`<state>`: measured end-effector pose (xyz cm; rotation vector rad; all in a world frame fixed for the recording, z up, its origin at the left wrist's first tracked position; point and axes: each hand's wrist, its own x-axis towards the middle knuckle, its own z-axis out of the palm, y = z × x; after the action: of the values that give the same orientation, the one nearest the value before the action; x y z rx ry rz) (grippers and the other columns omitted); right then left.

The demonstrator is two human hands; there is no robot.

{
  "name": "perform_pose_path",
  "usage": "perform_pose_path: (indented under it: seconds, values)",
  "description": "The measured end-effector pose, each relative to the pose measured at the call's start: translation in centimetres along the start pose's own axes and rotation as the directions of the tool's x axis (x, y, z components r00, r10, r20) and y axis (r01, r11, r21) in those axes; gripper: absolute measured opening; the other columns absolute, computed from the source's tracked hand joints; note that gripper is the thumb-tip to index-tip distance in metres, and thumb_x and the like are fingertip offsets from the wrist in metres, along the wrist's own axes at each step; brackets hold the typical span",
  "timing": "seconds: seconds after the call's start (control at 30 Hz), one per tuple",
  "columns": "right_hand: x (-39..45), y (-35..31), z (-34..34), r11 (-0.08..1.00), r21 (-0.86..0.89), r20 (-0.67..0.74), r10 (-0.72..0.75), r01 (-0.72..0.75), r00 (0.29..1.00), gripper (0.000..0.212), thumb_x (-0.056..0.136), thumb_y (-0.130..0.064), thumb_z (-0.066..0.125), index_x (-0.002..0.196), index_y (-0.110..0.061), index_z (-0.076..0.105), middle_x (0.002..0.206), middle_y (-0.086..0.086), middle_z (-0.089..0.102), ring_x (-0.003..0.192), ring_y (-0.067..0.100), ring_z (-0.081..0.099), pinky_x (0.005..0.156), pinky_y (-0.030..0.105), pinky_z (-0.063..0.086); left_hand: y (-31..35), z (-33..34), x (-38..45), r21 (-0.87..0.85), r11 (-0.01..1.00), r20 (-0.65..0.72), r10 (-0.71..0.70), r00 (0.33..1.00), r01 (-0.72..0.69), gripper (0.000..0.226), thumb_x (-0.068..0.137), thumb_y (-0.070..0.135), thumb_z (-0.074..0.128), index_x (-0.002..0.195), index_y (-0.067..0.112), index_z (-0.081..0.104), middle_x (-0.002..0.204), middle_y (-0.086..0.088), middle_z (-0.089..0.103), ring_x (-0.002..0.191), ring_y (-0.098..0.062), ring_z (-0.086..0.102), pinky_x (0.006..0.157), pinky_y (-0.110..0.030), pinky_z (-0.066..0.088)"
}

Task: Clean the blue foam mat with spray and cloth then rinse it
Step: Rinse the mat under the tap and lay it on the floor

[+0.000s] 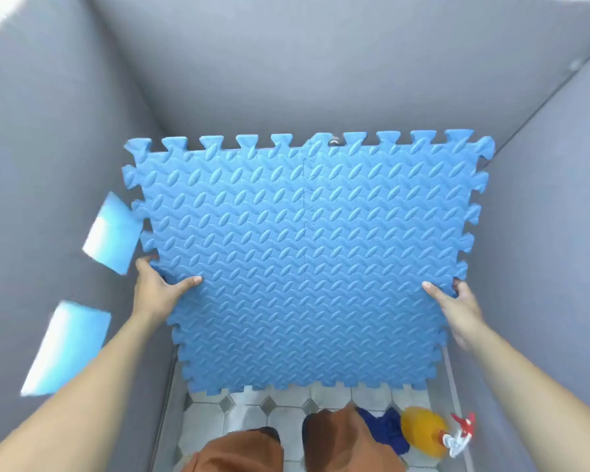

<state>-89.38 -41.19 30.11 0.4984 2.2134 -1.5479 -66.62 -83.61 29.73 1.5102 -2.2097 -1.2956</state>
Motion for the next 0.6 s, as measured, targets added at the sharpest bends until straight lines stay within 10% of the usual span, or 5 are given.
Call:
perform_pose_path:
  seconds: [0.2,0.6]
  values:
    - [-10.5,-18.3,-6.5,0.995,-0.074,-0.019,-0.074,0.073,0.997,0.075,0.076,-0.030,0.079,0.139,-0.008,0.044,0.132,0.004,0.056,0.108,0.021,0.057,0.092,0.035,0.045,16.2,-14.9,-6.5,-0.051,0.998,0.032,-0.032,0.999,0.033,0.095,0.065,0.036,0.087,0.134,0.012,0.026,0.107,-0.008,0.052,0.099,-0.030,0.056,0.082,-0.042,0.048]
    - [-13.5,-27.0,-5.1,0.970,-0.121,0.023,-0.209,0.210,0.978,0.070,0.076,-0.036,0.078,0.136,-0.015,0.048,0.137,0.012,0.054,0.121,0.032,0.055,0.101,0.043,0.044,22.5,-25.4,-15.8,-0.211,0.976,-0.227,0.004,0.974,-0.053,0.100,0.068,0.029,0.086,0.142,0.021,0.019,0.131,-0.010,0.053,0.116,-0.032,0.056,0.099,-0.050,0.045]
